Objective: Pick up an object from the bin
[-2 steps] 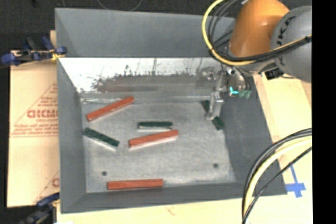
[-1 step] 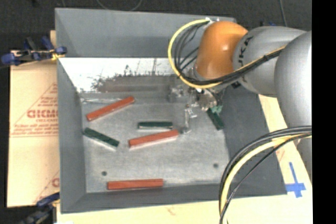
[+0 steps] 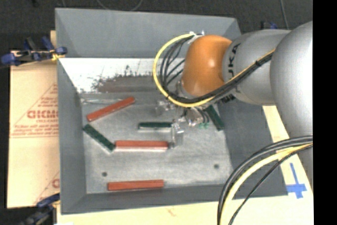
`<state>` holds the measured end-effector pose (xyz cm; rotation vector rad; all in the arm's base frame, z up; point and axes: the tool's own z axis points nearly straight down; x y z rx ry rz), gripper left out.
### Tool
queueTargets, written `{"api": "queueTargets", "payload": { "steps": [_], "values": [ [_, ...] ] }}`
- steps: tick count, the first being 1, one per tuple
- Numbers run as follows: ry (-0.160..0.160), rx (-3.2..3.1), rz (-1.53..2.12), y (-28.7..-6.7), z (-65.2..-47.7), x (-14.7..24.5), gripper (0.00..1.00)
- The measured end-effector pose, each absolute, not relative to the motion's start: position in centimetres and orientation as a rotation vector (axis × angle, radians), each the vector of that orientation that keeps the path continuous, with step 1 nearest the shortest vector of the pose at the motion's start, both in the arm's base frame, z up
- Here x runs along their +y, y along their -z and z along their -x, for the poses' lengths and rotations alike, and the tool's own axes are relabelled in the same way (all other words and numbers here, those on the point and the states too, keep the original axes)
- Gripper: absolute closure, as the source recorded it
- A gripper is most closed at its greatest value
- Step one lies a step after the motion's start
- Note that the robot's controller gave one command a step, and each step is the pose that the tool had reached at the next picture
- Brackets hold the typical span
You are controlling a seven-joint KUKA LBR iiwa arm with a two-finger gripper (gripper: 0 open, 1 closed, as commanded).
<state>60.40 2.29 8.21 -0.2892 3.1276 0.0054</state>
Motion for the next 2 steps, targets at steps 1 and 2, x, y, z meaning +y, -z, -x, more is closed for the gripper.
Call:
{"api": "queueTargets", "payload": {
  "steps": [1, 2],
  "values": [
    [0.0, 3.124, 0.284, -8.2, -60.6, 1.9, 1.0],
    [0.004, 2.942, 1.088, -15.6, -55.6, -2.9, 1.0]
  ]
}}
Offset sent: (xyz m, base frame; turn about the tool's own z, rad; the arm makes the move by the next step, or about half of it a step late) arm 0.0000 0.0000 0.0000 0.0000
